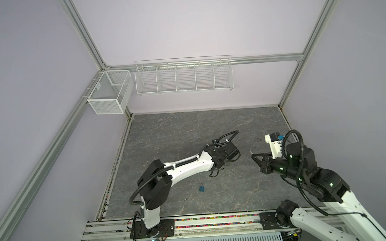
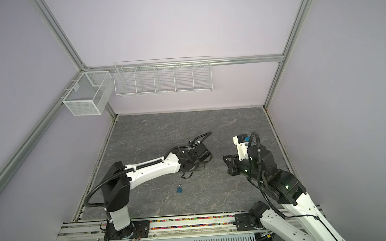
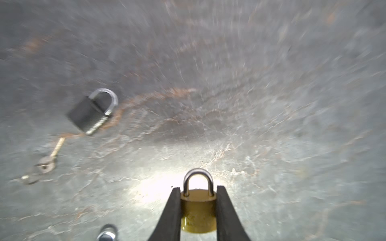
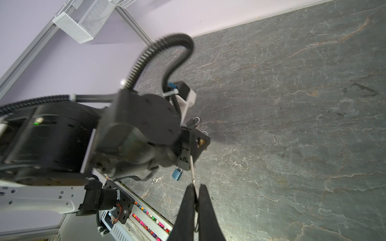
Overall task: Unlock with the key
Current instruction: 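Lift the yellow padlock and bring both grippers together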
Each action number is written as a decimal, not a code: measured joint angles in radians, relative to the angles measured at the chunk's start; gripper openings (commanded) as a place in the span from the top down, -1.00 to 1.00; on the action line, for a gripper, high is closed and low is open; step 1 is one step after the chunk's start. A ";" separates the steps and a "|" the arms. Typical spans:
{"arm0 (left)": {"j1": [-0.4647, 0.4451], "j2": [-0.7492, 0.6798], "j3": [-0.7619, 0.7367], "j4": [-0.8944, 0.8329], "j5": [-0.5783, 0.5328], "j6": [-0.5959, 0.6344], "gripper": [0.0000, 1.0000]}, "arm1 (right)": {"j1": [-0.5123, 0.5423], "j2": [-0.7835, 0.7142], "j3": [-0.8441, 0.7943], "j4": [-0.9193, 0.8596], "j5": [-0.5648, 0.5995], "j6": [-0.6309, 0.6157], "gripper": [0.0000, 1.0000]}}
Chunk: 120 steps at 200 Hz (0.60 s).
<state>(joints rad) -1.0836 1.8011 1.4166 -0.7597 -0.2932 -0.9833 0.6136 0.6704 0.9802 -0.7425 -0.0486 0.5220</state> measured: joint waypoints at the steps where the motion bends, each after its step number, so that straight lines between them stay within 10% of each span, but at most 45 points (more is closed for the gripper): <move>1: 0.004 -0.013 -0.008 0.004 -0.002 -0.004 1.00 | 0.001 0.000 0.000 0.001 -0.001 -0.001 0.86; 120: 0.043 -0.565 -0.468 0.397 -0.117 -0.230 1.00 | 0.313 0.163 -0.175 0.304 0.108 -0.012 0.86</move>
<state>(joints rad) -1.0405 1.2358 0.9485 -0.3626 -0.4103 -1.2137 0.9264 0.8333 0.8051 -0.4389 0.0593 0.5102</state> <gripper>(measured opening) 0.223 0.072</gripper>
